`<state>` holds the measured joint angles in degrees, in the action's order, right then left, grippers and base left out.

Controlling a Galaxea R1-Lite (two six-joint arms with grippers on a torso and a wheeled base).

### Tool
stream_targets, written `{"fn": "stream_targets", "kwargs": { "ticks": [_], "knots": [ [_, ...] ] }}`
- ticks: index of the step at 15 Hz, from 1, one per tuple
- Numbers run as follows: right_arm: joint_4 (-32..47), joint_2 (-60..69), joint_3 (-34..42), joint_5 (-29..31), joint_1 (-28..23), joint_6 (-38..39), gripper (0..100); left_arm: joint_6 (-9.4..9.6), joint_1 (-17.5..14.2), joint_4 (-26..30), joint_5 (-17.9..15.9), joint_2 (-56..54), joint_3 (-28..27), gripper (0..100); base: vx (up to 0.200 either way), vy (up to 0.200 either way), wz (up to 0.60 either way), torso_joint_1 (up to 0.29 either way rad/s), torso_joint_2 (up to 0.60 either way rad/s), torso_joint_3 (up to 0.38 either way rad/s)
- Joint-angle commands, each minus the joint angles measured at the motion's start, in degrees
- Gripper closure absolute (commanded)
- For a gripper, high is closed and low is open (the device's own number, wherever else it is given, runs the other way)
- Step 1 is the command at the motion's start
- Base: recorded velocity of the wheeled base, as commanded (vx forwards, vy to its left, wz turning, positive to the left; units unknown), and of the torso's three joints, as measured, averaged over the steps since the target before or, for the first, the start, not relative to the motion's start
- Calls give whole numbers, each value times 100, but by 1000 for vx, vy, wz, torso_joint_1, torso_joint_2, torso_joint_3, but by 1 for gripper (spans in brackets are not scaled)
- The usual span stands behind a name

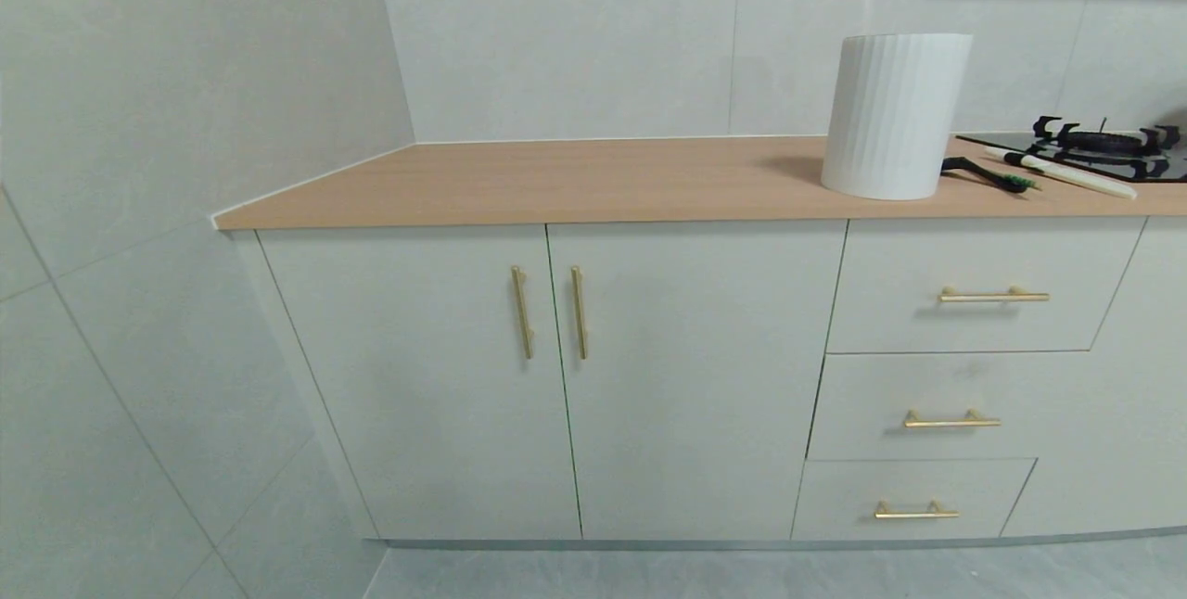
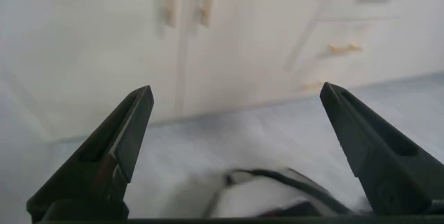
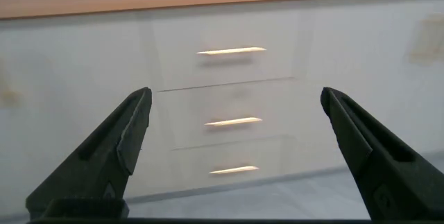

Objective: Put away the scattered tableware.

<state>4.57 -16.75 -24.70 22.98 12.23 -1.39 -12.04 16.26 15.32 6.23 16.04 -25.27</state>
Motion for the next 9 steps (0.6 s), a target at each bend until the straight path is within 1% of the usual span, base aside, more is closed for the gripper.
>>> {"fn": "stream_targets", "kwargs": {
  "ticks": [1, 2, 3, 4, 5, 6, 7, 8, 9],
  "knots": [
    [439, 1121, 26, 172, -739, -177, 0, 150, -598, 120, -8, -1042, 339, 0, 0, 0, 0, 0, 0, 0],
    [474, 1209, 79, 154, -924, -186, 0, 264, -826, 67, 36, -1059, 497, 0, 0, 0, 0, 0, 0, 0],
    [483, 1411, 229, 75, -1152, -213, 0, 246, -976, -117, 124, -1059, 637, 0, 0, 0, 0, 0, 0, 0],
    [474, 1578, 413, -101, -1275, -230, 0, 246, -1134, -451, 300, -1068, 857, 0, 0, 0, 0, 0, 0, 0],
    [457, 1649, 545, -101, -1267, -230, 0, 290, -1433, -627, 282, -1226, 1068, 0, 0, 0, 0, 0, 0, 0],
    [439, 1666, 633, -109, -1249, -186, 0, 405, -1617, -645, 168, -1604, 1270, 0, 0, 0, 0, 0, 0, 0],
    [413, 1675, 861, -145, -1249, -63, 0, 642, -1626, -706, 203, -1604, 1604, 0, 0, 0, 0, 0, 0, 0],
    [343, 1675, 1099, -171, -1249, -10, 0, 651, -1626, -803, 256, -1604, 1754, 0, 0, 0, 0, 0, 0, 0],
    [97, 1675, 1477, -443, -1249, -10, 0, 712, -1626, -891, 230, -1604, 1929, 0, 0, 0, 0, 0, 0, 0]
  ]
}}
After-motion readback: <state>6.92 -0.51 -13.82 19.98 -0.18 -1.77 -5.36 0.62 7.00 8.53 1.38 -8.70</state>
